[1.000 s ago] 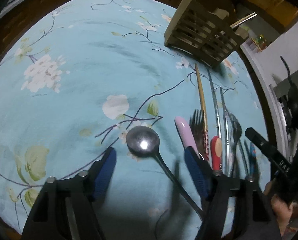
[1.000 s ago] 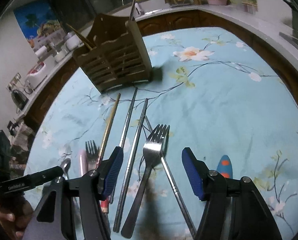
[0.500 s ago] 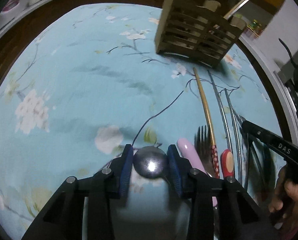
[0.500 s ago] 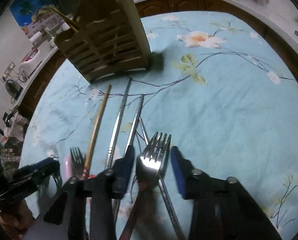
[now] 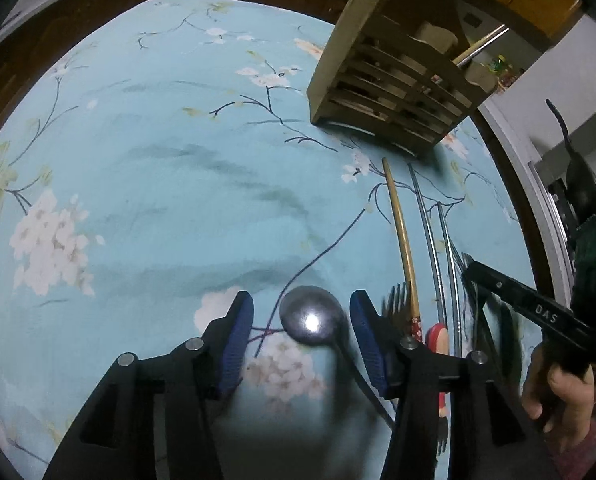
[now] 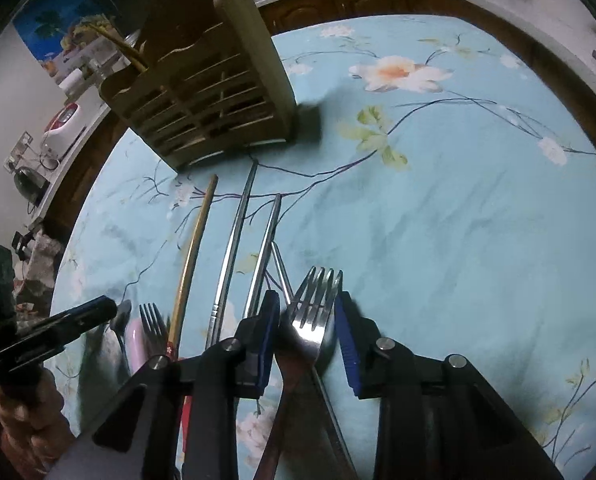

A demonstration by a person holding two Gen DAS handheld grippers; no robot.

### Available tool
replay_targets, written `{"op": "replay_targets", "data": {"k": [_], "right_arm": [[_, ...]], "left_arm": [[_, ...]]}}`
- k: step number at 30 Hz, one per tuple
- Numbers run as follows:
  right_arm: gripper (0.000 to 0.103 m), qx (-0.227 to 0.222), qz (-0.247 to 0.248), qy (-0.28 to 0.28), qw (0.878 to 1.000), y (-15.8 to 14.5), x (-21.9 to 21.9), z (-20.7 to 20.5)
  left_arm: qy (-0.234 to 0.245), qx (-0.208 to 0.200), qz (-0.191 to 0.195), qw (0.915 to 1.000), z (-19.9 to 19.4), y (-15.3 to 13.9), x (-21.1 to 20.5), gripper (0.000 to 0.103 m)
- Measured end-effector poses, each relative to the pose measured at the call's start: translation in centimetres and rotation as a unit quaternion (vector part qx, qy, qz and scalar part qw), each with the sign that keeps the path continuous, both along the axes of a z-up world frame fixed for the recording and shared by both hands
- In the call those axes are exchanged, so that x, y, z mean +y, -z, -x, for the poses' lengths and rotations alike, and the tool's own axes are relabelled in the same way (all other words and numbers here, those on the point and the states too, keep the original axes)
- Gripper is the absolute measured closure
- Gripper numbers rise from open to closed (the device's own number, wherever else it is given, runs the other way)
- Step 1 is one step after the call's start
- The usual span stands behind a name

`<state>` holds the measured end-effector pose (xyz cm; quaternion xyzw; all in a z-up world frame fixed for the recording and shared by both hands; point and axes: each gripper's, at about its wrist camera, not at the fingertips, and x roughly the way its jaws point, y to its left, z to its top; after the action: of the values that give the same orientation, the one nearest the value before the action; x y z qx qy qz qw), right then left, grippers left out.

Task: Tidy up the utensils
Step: 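Close the left tool on a metal spoon while the right tool grasps a metal fork, then lift the spoon and fork and carry them toward the wooden holder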

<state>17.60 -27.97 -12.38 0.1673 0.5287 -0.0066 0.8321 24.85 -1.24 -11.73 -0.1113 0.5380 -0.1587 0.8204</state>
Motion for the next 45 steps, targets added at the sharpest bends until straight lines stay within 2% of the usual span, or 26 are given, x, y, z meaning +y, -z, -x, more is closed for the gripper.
{"op": "replay_targets", "data": {"k": [3,5,7,11,17,18,19,20,21,25,29,32,33,34,37,41,43,45], "right_arm": [[0.072,0.012,0.002,-0.014,1.000,0.1,0.2,-0.7],[0.072,0.018,0.000,-0.020,1.000,0.2,0.2,-1.0],[0.072,0.023,-0.003,-0.025,0.999,0.2,0.1,-1.3],[0.075,0.017,-0.009,-0.025,0.999,0.2,-0.2,-1.2],[0.078,-0.031,-0.031,-0.004,0.999,-1.5,-0.6,0.7],[0.078,-0.042,-0.036,0.000,0.998,-2.0,-0.7,1.1],[0.079,-0.056,-0.042,0.002,0.998,-2.6,-0.8,1.5],[0.080,-0.064,-0.044,0.005,0.997,-3.0,-0.8,1.7],[0.080,-0.074,-0.044,0.011,0.996,-3.7,-0.9,2.1],[0.081,-0.107,-0.042,0.020,0.993,-5.5,-0.7,2.8],[0.081,-0.117,-0.042,0.020,0.992,-6.0,-0.6,3.0],[0.081,-0.118,-0.044,0.022,0.992,-5.9,-0.5,3.2],[0.081,-0.119,-0.046,0.022,0.992,-5.9,-0.5,3.3],[0.081,-0.120,-0.048,0.023,0.991,-5.8,-0.5,3.4],[0.081,-0.120,-0.052,0.024,0.991,-5.6,-0.5,3.7],[0.081,-0.120,-0.056,0.027,0.991,-5.6,-0.9,4.0],[0.081,-0.121,-0.056,0.026,0.991,-5.6,-0.9,4.0],[0.081,-0.120,-0.058,0.028,0.991,-5.3,-1.0,3.8]], "left_arm": [[0.002,0.011,-0.018,0.9998,0.2,-0.1,-1.0,0.055],[0.000,0.005,-0.039,0.9992,0.1,-0.3,-1.8,0.056],[-0.003,0.001,-0.052,0.9987,-0.1,-0.2,-2.3,0.069],[0.001,-0.007,-0.057,0.9983,0.0,-0.1,-2.9,0.070],[-0.013,-0.030,-0.028,0.9991,1.3,-1.6,-1.1,0.070],[-0.014,-0.039,-0.023,0.9989,1.7,-2.2,-0.9,0.080],[-0.016,-0.050,-0.016,0.9985,2.1,-2.9,-0.5,0.101],[-0.014,-0.052,-0.009,0.9985,2.3,-3.4,-0.2,0.103],[-0.013,-0.059,0.002,0.9982,2.6,-4.1,0.1,0.103],[-0.005,-0.087,-0.008,0.9962,3.7,-5.6,0.5,0.103],[0.006,-0.065,0.015,0.9978,4.1,-5.0,0.7,0.103],[0.016,-0.045,0.029,0.9985,3.5,-4.1,-0.1,0.086],[0.020,-0.043,0.029,0.9984,3.1,-3.8,-0.8,0.073],[0.024,-0.048,0.021,0.9983,2.9,-3.5,-1.4,0.064],[0.040,-0.053,-0.006,0.9978,1.7,-2.8,-3.1,0.064],[0.043,-0.033,-0.005,0.9985,-0.2,-1.0,-3.7,0.068],[0.049,-0.027,0.006,0.9984,-1.1,-0.3,-3.8,0.091],[0.057,-0.028,0.010,0.9979,-1.4,0.0,-4.0,0.097]]}}
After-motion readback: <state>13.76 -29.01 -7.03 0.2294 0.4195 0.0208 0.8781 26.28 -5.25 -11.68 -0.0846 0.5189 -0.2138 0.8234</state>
